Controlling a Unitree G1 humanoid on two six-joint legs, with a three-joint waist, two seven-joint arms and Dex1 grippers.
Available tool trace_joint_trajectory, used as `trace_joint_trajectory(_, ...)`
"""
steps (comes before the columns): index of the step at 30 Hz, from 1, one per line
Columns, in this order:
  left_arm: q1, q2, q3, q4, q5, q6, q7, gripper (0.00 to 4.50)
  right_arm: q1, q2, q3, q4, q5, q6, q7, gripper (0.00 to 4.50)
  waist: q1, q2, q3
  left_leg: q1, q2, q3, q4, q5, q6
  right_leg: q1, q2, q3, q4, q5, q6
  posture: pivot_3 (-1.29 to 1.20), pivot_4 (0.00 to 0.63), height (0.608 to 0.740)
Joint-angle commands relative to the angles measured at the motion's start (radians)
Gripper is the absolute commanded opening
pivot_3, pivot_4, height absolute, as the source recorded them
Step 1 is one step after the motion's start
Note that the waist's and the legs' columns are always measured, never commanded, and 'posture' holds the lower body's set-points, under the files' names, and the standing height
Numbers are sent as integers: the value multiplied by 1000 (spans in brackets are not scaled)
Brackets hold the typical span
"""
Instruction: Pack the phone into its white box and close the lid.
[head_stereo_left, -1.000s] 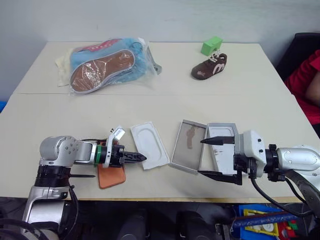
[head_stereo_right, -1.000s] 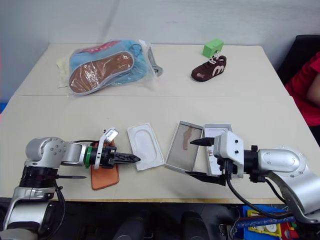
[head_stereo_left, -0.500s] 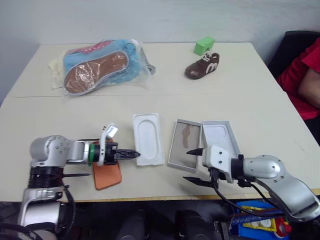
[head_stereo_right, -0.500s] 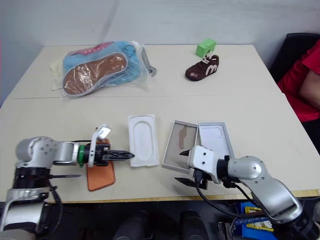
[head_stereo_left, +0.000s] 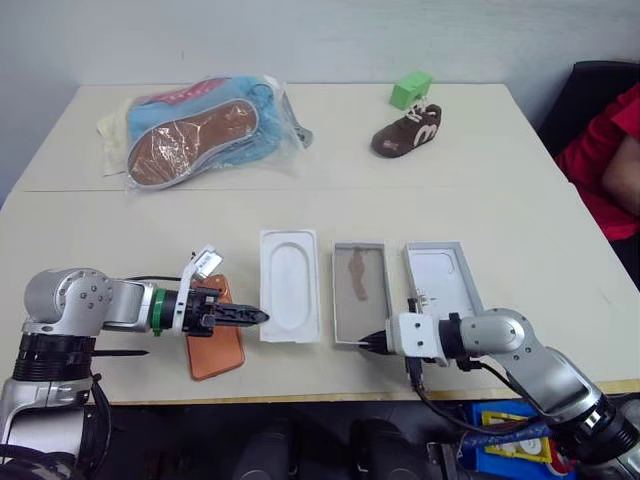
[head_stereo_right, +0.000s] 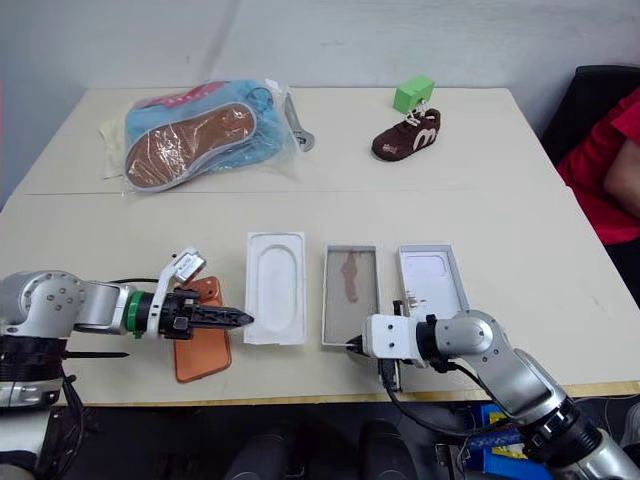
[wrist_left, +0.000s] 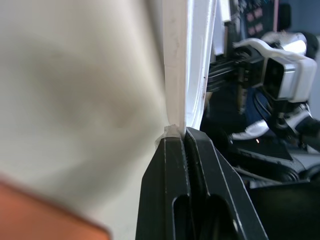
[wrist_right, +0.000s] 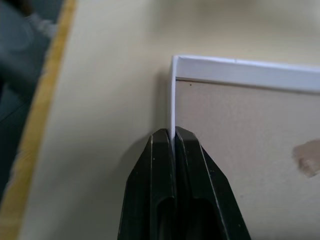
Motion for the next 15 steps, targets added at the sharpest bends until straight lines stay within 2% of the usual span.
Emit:
trace_joint_trajectory(1,-34,-20,-20,-31,-101,1,50,0,-12,-12,1,15,30,-71,91,13,0,0,0,0,0,0,0,0,0,0,0,0,0,0,0,0,150,740)
trace_joint_trajectory(6,-57,-66,-45,12,-188,1,157,0,-27,31,2,67,-26,-44,42,13,-4,-1,0,0,1,0,1,0,0,0,1,0,0,0,0,0,150,740)
trace_joint_trajectory(10,-45,-111,-50,37,-262,1,285,0,9,28,-24,-12,43,74,42,910,0,-1,0,1,1,0,3,1,0,1,1,0,1,0,0,0,150,740)
trace_joint_trajectory(12,-43,-121,-47,48,-303,1,336,0,23,28,-40,-54,69,115,31,1603,1,-1,0,0,1,-1,3,0,0,1,1,0,2,0,0,0,150,740)
trace_joint_trajectory(15,-41,-174,-39,90,-371,1,458,0,98,-19,-151,-214,183,235,16,2692,4,0,1,0,1,-1,3,0,0,0,1,0,1,0,0,0,150,740)
